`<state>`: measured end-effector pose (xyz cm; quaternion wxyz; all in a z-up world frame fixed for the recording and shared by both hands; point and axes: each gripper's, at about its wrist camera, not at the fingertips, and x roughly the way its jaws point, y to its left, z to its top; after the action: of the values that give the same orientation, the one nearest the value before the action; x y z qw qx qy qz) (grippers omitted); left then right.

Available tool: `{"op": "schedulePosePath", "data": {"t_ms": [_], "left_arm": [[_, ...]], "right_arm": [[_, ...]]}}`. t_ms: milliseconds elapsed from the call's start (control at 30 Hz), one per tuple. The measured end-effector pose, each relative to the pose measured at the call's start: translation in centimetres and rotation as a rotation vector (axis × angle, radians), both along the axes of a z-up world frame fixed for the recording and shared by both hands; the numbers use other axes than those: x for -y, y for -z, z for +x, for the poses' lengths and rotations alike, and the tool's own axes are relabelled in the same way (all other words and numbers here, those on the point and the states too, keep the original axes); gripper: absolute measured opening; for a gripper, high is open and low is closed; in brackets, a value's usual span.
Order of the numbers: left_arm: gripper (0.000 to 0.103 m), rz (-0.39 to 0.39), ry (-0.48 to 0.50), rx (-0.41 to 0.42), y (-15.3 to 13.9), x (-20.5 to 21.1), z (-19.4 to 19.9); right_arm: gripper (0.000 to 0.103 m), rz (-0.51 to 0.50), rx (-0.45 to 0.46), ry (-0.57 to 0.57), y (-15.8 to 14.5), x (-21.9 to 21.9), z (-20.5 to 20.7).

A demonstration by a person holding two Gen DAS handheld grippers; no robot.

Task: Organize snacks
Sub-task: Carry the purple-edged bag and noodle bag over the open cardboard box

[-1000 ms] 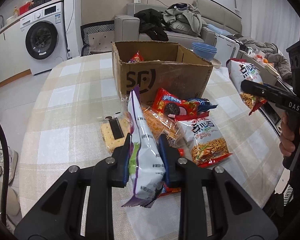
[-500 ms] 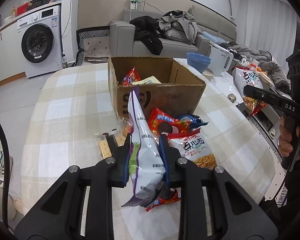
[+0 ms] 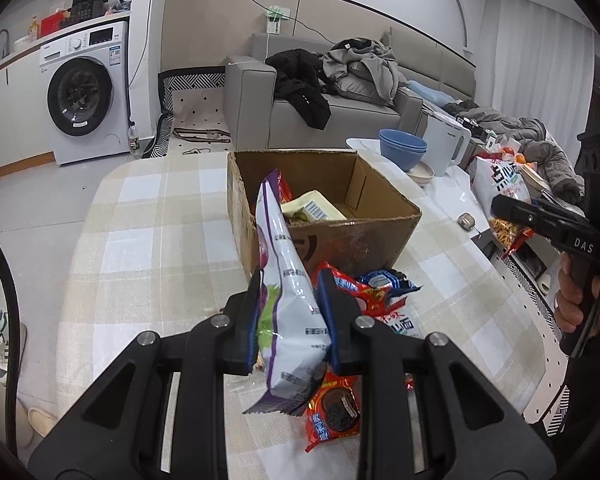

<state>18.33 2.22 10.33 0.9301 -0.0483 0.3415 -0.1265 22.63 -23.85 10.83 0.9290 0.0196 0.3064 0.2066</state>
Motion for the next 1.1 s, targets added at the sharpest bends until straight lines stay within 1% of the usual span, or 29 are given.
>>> {"op": "schedulePosePath", "data": {"t_ms": [167,500,800,967,1100], "left_arm": [[0.022,0.003,0.002,0.018,-1.1,0.3,1.1],[0.022,0.018,0.009,0.028,-2.2,1.2,3.8],[0.022,0.021,0.005,0.015,-2.0,1.4,6.0],[0.022,0.022,-0.015,0.014,-1.6,1.4,7.6],[0.022,0.025,-0.023,0.007,-1.2,1.4,8.7]], "right_arm": [[0.051,0.002,-0.003,-0.021,-0.2,-0.7,0.7],[0.051,-0.004,0.009,-0.067,-0.7,-2.7,1.9],[0.051,-0.001,0.001,-0.069,-0.8,-3.6,3.5],[0.051,0.001,0.002,-0.074,-1.2,-4.4,4.6],[0.051,-0.012,-0.006,-0.081,-0.9,-5.3,5.5]]}}
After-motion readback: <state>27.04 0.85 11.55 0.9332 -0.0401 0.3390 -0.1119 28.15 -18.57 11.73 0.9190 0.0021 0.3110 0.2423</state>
